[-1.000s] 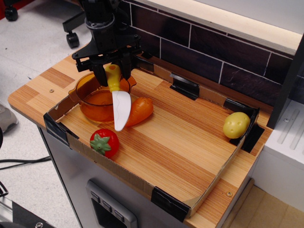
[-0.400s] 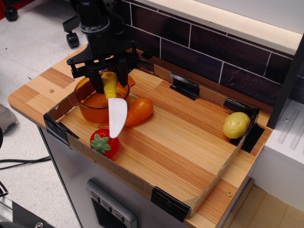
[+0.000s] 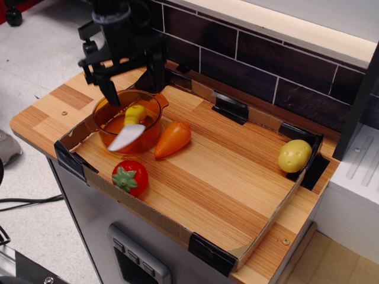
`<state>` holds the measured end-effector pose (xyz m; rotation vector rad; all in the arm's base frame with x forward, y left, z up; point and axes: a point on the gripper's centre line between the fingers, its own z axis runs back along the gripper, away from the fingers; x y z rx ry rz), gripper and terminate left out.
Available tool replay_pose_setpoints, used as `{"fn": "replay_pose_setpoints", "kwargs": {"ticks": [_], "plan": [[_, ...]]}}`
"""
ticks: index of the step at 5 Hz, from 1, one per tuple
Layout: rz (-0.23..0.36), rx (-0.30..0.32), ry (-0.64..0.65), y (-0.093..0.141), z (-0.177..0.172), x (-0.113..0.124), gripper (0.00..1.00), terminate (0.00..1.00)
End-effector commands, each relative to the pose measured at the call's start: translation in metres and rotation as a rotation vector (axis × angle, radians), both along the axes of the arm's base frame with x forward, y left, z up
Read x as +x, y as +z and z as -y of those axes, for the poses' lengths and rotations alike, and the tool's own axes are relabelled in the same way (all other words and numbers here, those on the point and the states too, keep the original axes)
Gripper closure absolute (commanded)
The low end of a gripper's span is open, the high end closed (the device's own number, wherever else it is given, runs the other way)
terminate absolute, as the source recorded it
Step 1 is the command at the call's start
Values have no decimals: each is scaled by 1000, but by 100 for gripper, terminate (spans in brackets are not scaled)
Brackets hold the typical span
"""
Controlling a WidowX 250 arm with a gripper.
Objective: Put knife in pot
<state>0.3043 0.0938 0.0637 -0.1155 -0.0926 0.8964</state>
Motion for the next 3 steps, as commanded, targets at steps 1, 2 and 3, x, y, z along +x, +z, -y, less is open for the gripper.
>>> {"fn": "replay_pose_setpoints", "kwargs": {"ticks": [1, 2, 3], "plan": [[100, -35, 23, 51, -2, 7, 0, 0], [82, -38, 8, 58, -1, 9, 0, 0], [82, -38, 8, 58, -1, 9, 0, 100]]}}
